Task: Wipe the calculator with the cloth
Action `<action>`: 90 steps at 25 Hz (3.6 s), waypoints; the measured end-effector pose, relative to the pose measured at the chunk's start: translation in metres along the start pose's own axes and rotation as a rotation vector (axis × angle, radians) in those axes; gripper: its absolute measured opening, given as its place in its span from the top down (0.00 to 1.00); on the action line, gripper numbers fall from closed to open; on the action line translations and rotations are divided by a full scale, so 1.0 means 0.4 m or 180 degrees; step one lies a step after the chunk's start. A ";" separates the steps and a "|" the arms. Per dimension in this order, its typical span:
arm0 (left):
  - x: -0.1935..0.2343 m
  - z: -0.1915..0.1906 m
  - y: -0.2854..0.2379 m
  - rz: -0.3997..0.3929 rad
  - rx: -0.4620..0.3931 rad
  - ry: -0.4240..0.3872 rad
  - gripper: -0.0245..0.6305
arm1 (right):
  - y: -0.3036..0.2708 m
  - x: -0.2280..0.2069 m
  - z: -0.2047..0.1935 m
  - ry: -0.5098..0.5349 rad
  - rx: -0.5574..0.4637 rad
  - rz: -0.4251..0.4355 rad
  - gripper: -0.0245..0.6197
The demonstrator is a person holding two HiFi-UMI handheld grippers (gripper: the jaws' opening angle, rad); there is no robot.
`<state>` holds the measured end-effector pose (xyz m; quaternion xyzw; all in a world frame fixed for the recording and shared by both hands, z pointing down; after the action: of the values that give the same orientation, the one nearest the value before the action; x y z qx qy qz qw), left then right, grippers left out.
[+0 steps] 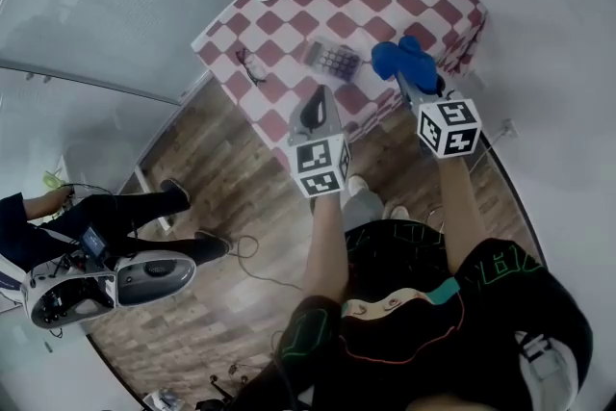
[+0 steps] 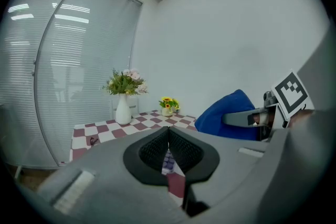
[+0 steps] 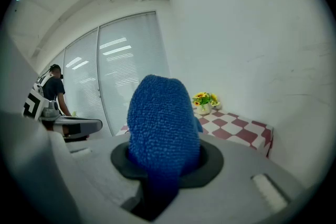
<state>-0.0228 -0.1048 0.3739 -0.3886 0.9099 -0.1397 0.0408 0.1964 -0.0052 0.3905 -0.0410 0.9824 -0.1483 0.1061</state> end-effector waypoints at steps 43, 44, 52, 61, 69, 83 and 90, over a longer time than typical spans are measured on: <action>0.163 -0.169 -0.205 0.2050 0.0516 0.1060 0.95 | -0.729 0.134 0.032 0.2232 0.0910 0.2783 0.79; 0.158 -0.168 -0.206 0.2040 0.0509 0.1073 0.95 | -0.727 0.147 0.030 0.2413 0.0868 0.2831 0.79; 0.136 -0.167 -0.195 0.2068 0.0516 0.1092 0.95 | -0.711 0.225 -0.010 0.3489 0.0583 0.3020 0.79; 0.114 -0.189 -0.194 0.2048 0.0492 0.1166 0.95 | -0.684 0.206 -0.094 0.4177 0.0633 0.3306 0.78; 0.123 -0.181 -0.183 0.2022 0.0510 0.1192 0.95 | -0.655 0.182 -0.101 0.4150 0.0689 0.3432 0.78; 0.121 -0.180 -0.201 0.1977 0.0495 0.1230 0.95 | -0.596 0.140 -0.120 0.3989 0.0811 0.3595 0.78; 0.108 -0.193 -0.220 0.1919 0.0551 0.1237 0.95 | -0.561 0.118 -0.125 0.3918 0.0813 0.3612 0.78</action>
<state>-0.0056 -0.1768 0.4747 -0.0644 0.9590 -0.2691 -0.0608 0.1503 -0.2102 0.4951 0.5587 0.7123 -0.1782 -0.3856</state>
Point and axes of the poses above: the fingertips, and each gripper's own axes: y backward along the fingers, x to its left, z out of its top, the point moved 9 cm from there along y, backward along the fingers, and after that the axes turned 3 degrees about z, right-handed, at the moved point
